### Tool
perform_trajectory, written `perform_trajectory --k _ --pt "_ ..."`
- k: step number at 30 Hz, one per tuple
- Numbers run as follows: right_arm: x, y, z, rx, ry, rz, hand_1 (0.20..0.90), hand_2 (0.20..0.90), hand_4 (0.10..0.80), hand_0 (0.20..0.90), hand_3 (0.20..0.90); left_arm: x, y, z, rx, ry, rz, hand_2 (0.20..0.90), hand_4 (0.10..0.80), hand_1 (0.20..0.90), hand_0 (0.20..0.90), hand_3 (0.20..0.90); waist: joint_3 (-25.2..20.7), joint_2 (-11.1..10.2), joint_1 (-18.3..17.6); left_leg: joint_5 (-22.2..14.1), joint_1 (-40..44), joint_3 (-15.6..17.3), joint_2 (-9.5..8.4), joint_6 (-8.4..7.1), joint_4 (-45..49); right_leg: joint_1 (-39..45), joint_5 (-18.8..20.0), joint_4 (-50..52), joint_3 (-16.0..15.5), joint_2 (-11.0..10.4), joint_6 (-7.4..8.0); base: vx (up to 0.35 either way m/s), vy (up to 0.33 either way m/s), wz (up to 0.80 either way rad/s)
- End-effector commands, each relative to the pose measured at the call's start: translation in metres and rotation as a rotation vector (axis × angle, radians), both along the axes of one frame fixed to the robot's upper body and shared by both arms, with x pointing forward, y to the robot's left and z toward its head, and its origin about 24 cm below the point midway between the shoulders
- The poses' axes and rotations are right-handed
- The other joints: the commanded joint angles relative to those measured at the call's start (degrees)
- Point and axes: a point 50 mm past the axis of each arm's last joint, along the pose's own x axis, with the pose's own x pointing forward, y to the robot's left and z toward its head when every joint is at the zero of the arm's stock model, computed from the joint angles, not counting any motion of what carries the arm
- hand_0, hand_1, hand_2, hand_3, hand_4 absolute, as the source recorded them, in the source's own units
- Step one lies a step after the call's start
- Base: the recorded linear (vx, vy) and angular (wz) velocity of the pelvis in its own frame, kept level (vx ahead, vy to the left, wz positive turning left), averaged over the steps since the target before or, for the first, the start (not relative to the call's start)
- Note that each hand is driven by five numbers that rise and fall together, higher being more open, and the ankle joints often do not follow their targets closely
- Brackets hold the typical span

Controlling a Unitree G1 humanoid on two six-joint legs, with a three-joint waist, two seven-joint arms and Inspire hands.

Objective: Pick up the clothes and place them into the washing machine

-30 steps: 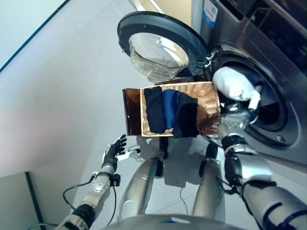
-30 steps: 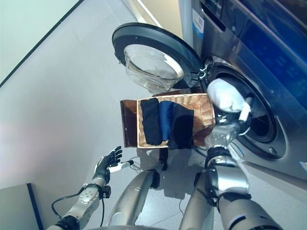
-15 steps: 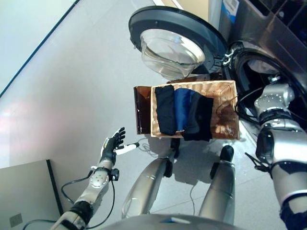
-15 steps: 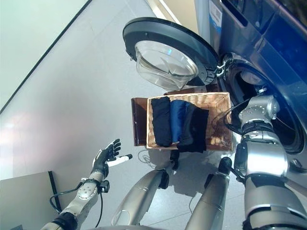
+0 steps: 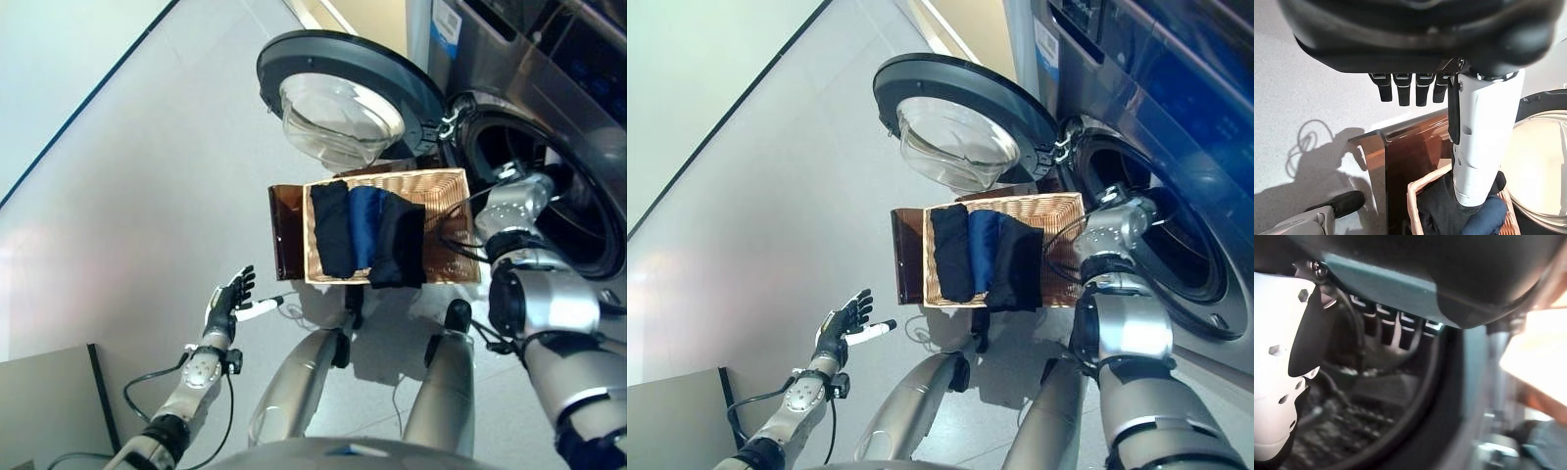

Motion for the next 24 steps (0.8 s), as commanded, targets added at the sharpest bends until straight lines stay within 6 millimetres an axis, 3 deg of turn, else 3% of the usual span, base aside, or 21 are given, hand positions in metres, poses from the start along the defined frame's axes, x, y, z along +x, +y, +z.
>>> perform_trajectory --k 1,3,8,9,11,12,15,17,18,19,21,24 --pt "0.002 0.005 0.006 -0.131 -0.046 0.070 0.900 0.900 0.800 0.900 0.900 0.003 0.019 0.001 0.027 -0.022 0.084 0.900 0.800 0.900 0.900 0.900 -1.7 -0.5 0.6 -6.7 -3.2 -0.5 0.97 -3.82 3.5 8.0 2.6 -12.6 -2.3 1.4 -4.07 0.000 0.000 0.00" --pt "-0.001 0.019 -0.025 -0.236 0.136 0.173 0.900 0.900 0.800 0.900 0.900 0.002 0.019 0.000 0.032 -0.016 0.082 0.900 0.800 0.900 0.900 0.900 -1.5 -1.9 0.3 -6.4 -2.9 -0.4 1.21 -3.82 3.2 8.9 3.5 -14.0 -2.6 1.5 -4.05 -0.032 -0.006 0.01" --pt "0.000 0.037 -0.045 -0.478 0.389 0.285 0.900 0.900 0.800 0.900 0.900 0.001 0.024 0.001 0.077 -0.021 0.093 0.900 0.800 0.900 0.900 0.900 -0.6 -4.1 0.1 -5.6 -1.8 -0.8 1.51 -4.08 2.2 11.1 5.0 -16.8 -3.9 1.7 -3.89 -0.026 -0.029 0.01" --pt "0.000 0.042 -0.051 -0.659 0.545 0.329 0.900 0.900 0.800 0.900 0.900 0.003 0.028 0.007 0.092 -0.050 0.102 0.900 0.800 0.900 0.900 0.900 -0.3 -5.4 0.4 -5.4 -1.7 -1.2 1.67 -4.18 2.0 12.1 5.6 -17.8 -4.5 1.7 -3.79 0.000 0.000 0.00" --pt "0.001 0.049 -0.052 -0.741 0.595 0.359 0.900 0.900 0.800 0.900 0.900 0.004 0.029 0.010 0.093 -0.064 0.110 0.900 0.800 0.900 0.900 0.900 -0.1 -6.0 0.3 -5.3 -1.7 -1.3 1.79 -4.22 2.0 12.6 5.7 -18.2 -4.8 1.8 -3.83 -0.002 -0.016 -0.01" --pt "-0.002 0.056 -0.064 -0.848 0.687 0.420 0.900 0.900 0.800 0.900 0.900 0.005 0.031 0.012 0.098 -0.076 0.122 0.900 0.800 0.900 0.900 0.900 0.3 -7.4 0.5 -5.2 -1.7 -1.6 1.97 -4.30 2.3 13.4 5.8 -18.7 -5.5 1.9 -3.85 -0.003 -0.031 -0.01" --pt "-0.010 0.053 -0.080 -0.933 0.812 0.450 0.900 0.900 0.800 0.900 0.900 0.007 0.030 0.021 0.077 -0.124 0.139 0.900 0.800 0.900 0.900 0.900 0.6 -9.0 0.9 -5.3 -1.9 -2.4 2.03 -4.30 2.6 14.1 5.5 -18.6 -6.4 2.0 -4.01 0.016 -0.031 0.06" --pt "-0.011 0.052 -0.079 -0.942 0.824 0.428 0.900 0.900 0.800 0.900 0.900 0.009 0.031 0.027 0.070 -0.156 0.149 0.900 0.800 0.900 0.900 0.900 0.9 -10.0 1.1 -5.5 -2.3 -2.9 2.00 -4.27 3.0 14.2 5.3 -18.4 -6.8 2.1 -4.09 0.068 -0.020 0.24" --pt "-0.013 0.052 -0.083 -0.949 0.843 0.432 0.900 0.900 0.800 0.900 0.900 0.011 0.031 0.031 0.064 -0.175 0.153 0.900 0.800 0.900 0.900 0.900 0.9 -10.8 1.1 -7.4 -1.9 -3.4 2.08 -4.60 3.5 14.8 3.7 -18.1 -6.7 2.2 -3.88 0.019 -0.005 0.13" --pt "-0.013 0.052 -0.083 -0.948 0.841 0.432 0.900 0.900 0.800 0.900 0.900 0.011 0.031 0.031 0.064 -0.176 0.153 0.900 0.800 0.900 0.900 0.900 1.2 -10.7 1.1 -5.6 -2.6 -3.1 2.09 -4.29 3.3 14.1 5.2 -18.3 -7.0 2.1 -4.13 0.015 -0.014 0.09" --pt "-0.018 0.048 -0.090 -0.947 0.885 0.430 0.900 0.900 0.800 0.900 0.900 0.015 0.029 0.036 0.063 -0.199 0.140 0.900 0.800 0.900 0.900 0.900 1.3 -11.7 1.4 -7.7 -2.7 -3.7 2.12 -4.60 4.1 14.7 3.4 -17.9 -7.2 2.2 -3.97 0.075 -0.040 0.13" --pt "-0.019 0.044 -0.090 -0.932 0.904 0.418 0.900 0.900 0.800 0.900 0.900 0.020 0.027 0.049 0.049 -0.258 0.128 0.900 0.800 0.900 0.900 0.900 2.1 -12.6 2.2 -7.8 -3.9 -4.2 1.95 -4.60 4.6 14.4 3.2 -18.0 -7.9 2.3 -4.11 0.056 -0.028 0.11"
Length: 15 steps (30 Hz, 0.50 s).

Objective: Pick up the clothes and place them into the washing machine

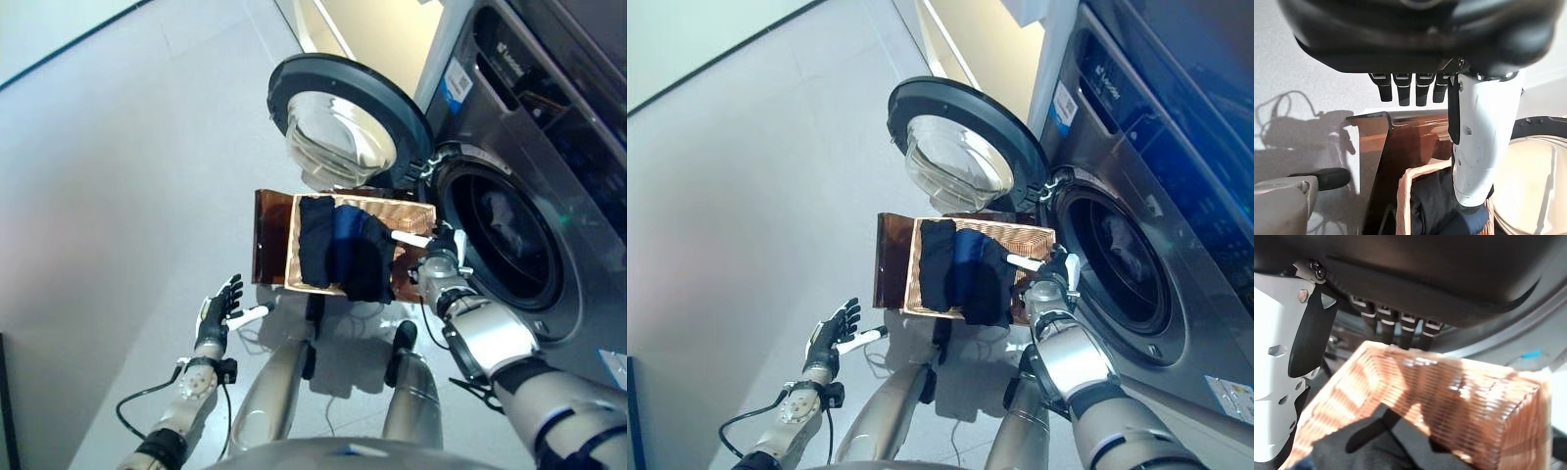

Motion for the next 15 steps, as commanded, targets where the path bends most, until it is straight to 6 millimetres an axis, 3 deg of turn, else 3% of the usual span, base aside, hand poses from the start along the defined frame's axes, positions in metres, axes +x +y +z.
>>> perform_trajectory --k 1,6,15 --pt "0.016 -0.017 0.035 -0.087 -0.117 -0.038 0.900 0.900 0.800 0.900 0.900 0.029 0.019 0.046 0.042 -0.242 0.033 0.900 0.800 0.900 0.900 0.900 3.3 -1.2 2.0 -8.9 -5.5 0.9 0.09 -3.19 7.0 8.7 1.7 -12.9 -1.7 1.0 -3.14 0.034 -0.010 0.16" --pt "0.015 -0.021 0.035 -0.074 -0.110 -0.061 0.900 0.900 0.800 0.900 0.900 0.039 0.016 0.065 0.033 -0.334 0.033 0.900 0.800 0.900 0.900 0.900 4.6 -1.8 2.9 -9.6 -7.5 0.5 -0.03 -3.10 8.8 7.8 1.1 -12.1 -2.0 0.9 -3.34 0.024 0.010 0.13" --pt "0.030 -0.010 0.056 -0.056 -0.195 -0.059 0.900 0.900 0.800 0.900 0.900 0.049 0.014 0.094 0.029 -0.479 0.070 0.900 0.800 0.900 0.900 0.900 6.2 -2.8 4.3 -11.2 -11.3 0.2 -0.33 -2.80 11.8 5.3 -0.1 -10.2 -2.5 0.9 -3.84 0.026 0.013 0.06"
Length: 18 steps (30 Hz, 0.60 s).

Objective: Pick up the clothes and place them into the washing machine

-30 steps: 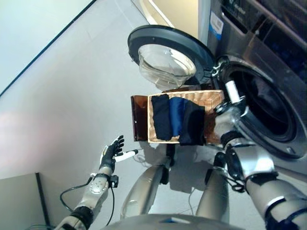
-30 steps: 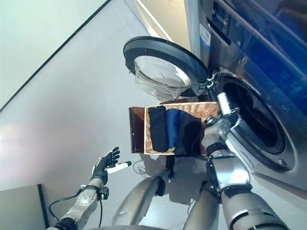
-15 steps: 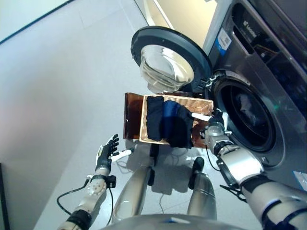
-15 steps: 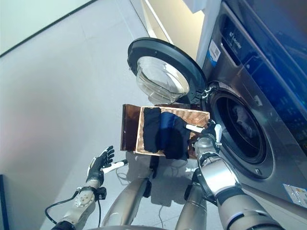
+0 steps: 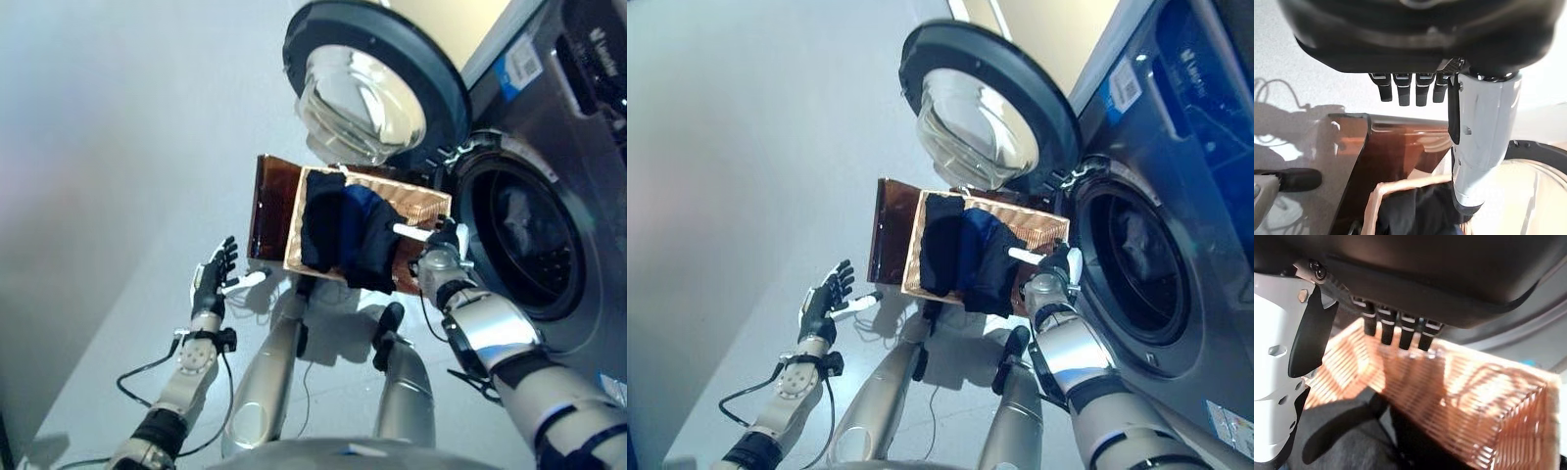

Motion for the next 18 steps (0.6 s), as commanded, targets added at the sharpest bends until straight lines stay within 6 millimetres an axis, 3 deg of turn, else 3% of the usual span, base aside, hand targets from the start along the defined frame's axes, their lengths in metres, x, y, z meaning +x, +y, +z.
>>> perform_trajectory --k 1,18 --pt "0.016 -0.011 0.036 -0.046 -0.152 -0.043 0.900 0.900 0.800 0.900 0.900 0.013 0.014 0.050 0.032 -0.265 0.040 0.900 0.800 0.900 0.900 0.900 0.8 -0.5 2.6 -11.7 -7.5 2.5 -0.36 -2.29 10.8 6.5 0.6 -10.1 0.0 0.8 -3.42 0.041 0.016 0.06" --pt "0.024 -0.005 0.050 -0.022 -0.201 -0.046 0.900 0.900 0.800 0.900 0.900 0.017 0.004 0.127 0.029 -0.649 0.045 0.900 0.800 0.900 0.900 0.900 2.1 -2.0 6.5 -12.4 -12.5 0.4 -2.54 -2.42 12.2 6.0 -0.7 -9.7 -3.7 0.1 -3.43 0.047 -0.017 0.17"
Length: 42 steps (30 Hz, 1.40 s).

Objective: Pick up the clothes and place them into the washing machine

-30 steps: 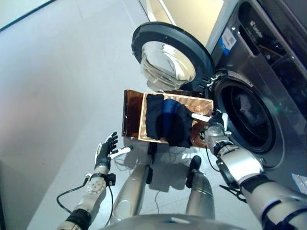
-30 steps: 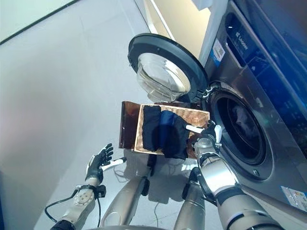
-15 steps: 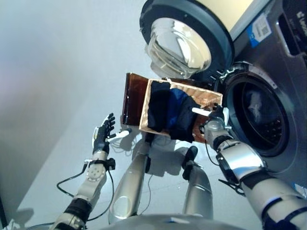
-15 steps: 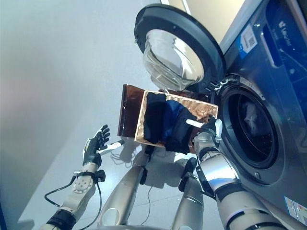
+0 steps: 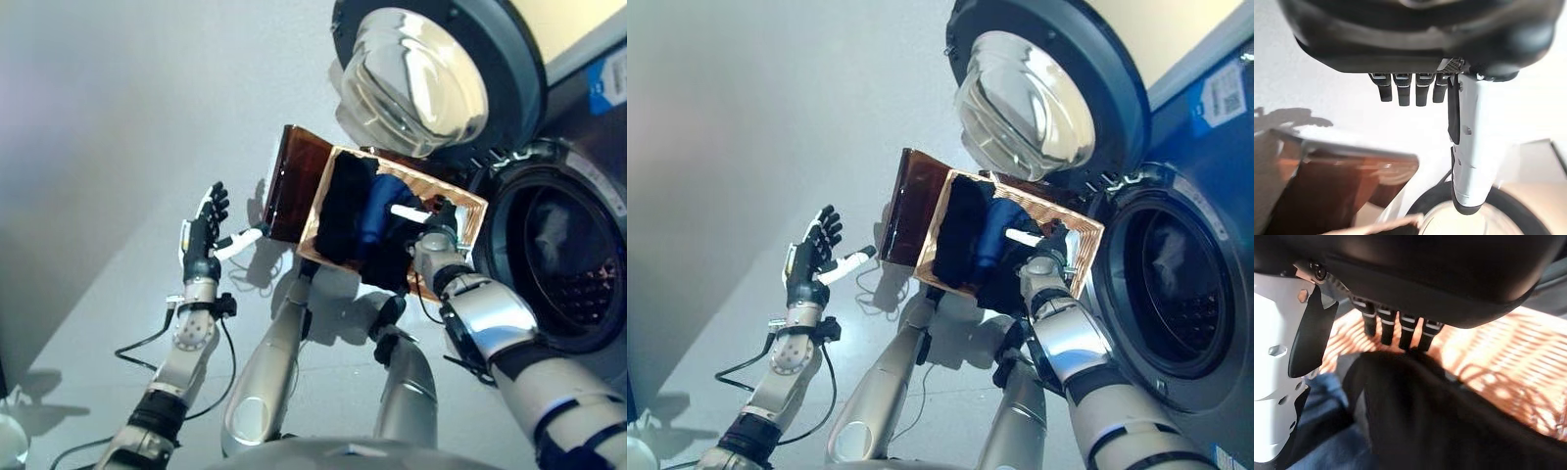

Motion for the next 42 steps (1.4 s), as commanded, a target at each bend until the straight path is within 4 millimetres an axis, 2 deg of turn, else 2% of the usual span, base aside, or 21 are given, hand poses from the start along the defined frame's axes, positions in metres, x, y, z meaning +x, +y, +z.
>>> perform_trajectory --k 1,6,7,8,11,18,21,29,38,42 --pt "0.012 -0.007 0.029 -0.046 -0.126 -0.022 0.900 0.900 0.800 0.900 0.900 -0.004 0.015 0.061 0.036 -0.334 0.049 0.900 0.800 0.900 0.900 0.900 1.4 -0.8 2.2 -12.7 -7.4 2.7 -2.13 -2.13 11.3 8.6 2.6 -12.5 -0.3 0.9 -3.64 0.023 -0.016 0.23" --pt "0.005 -0.018 0.021 -0.085 -0.055 -0.052 0.900 0.900 0.800 0.900 0.900 -0.007 0.011 0.080 0.020 -0.434 0.056 0.900 0.800 0.900 0.900 0.900 1.7 -0.6 3.7 -12.6 -9.2 1.8 -2.78 -2.09 11.8 7.4 1.7 -10.9 -1.5 0.7 -3.85 0.022 -0.035 0.15" --pt "0.003 -0.022 0.020 -0.090 -0.045 -0.066 0.856 0.856 0.769 0.856 0.856 -0.008 0.009 0.081 0.020 -0.440 0.052 0.900 0.800 0.900 0.900 0.900 1.7 -0.5 3.9 -12.6 -9.4 1.7 -3.00 -2.04 12.0 7.2 1.6 -10.6 -1.8 0.6 -3.87 0.012 -0.013 0.20" --pt "0.002 -0.026 0.021 -0.094 -0.040 -0.078 0.200 0.200 0.300 0.200 0.200 -0.007 0.008 0.082 0.015 -0.446 0.051 0.900 0.800 0.900 0.900 0.900 1.8 -0.3 4.1 -12.5 -9.8 1.5 -3.14 -2.04 12.0 6.9 1.5 -10.2 -2.1 0.5 -3.86 0.023 -0.026 0.24" --pt "0.000 -0.035 0.022 -0.099 -0.023 -0.104 0.200 0.200 0.300 0.200 0.200 -0.009 0.005 0.079 -0.002 -0.437 0.050 0.900 0.800 0.900 0.900 0.900 1.6 -0.1 4.6 -12.4 -10.0 1.1 -3.35 -1.93 11.9 6.5 0.9 -9.4 -2.3 0.5 -4.07 0.029 -0.002 0.25" --pt "-0.003 -0.035 0.018 -0.099 -0.015 -0.118 0.200 0.200 0.300 0.200 0.200 -0.011 0.003 0.075 -0.005 -0.415 0.036 0.900 0.800 0.900 0.900 0.900 0.9 0.0 4.3 -12.5 -8.8 1.6 -2.73 -1.77 11.9 6.7 0.8 -9.2 -1.4 0.6 -4.09 0.008 0.019 0.01" --pt "-0.006 -0.046 0.019 -0.098 -0.015 -0.160 0.200 0.200 0.300 0.200 0.200 -0.014 0.004 0.072 -0.004 -0.405 0.016 0.900 0.800 0.900 0.900 0.900 0.1 0.6 4.4 -12.6 -7.2 2.0 -2.36 -1.69 11.4 8.3 1.1 -10.3 -1.2 0.4 -3.93 0.000 0.000 0.00" --pt "-0.014 -0.059 0.015 -0.068 -0.024 -0.220 0.200 0.200 0.300 0.200 0.200 -0.015 0.008 0.059 0.015 -0.334 -0.010 0.900 0.800 0.900 0.900 0.900 -1.6 0.7 3.6 -12.6 -3.7 3.2 -1.84 -1.60 9.9 11.7 2.6 -13.5 -0.2 0.3 -3.33 -0.006 0.010 -0.14" --pt "-0.030 -0.077 0.001 0.011 -0.076 -0.307 0.200 0.200 0.300 0.200 0.200 -0.016 0.021 0.043 0.039 -0.247 -0.002 0.900 0.800 0.900 0.900 0.900 -4.1 1.5 0.3 -12.3 -0.1 5.2 -1.20 -1.30 7.8 13.2 4.5 -15.9 2.3 0.1 -2.74 -0.028 0.028 -0.16" --pt "-0.035 -0.082 -0.003 0.010 -0.080 -0.325 0.200 0.200 0.300 0.200 0.200 -0.018 0.027 0.033 0.031 -0.196 0.005 0.900 0.800 0.900 0.900 0.900 -4.8 2.8 -1.0 -12.0 1.1 6.3 -1.04 -1.14 7.5 13.4 5.0 -16.3 3.8 0.0 -2.63 -0.031 0.015 -0.15"
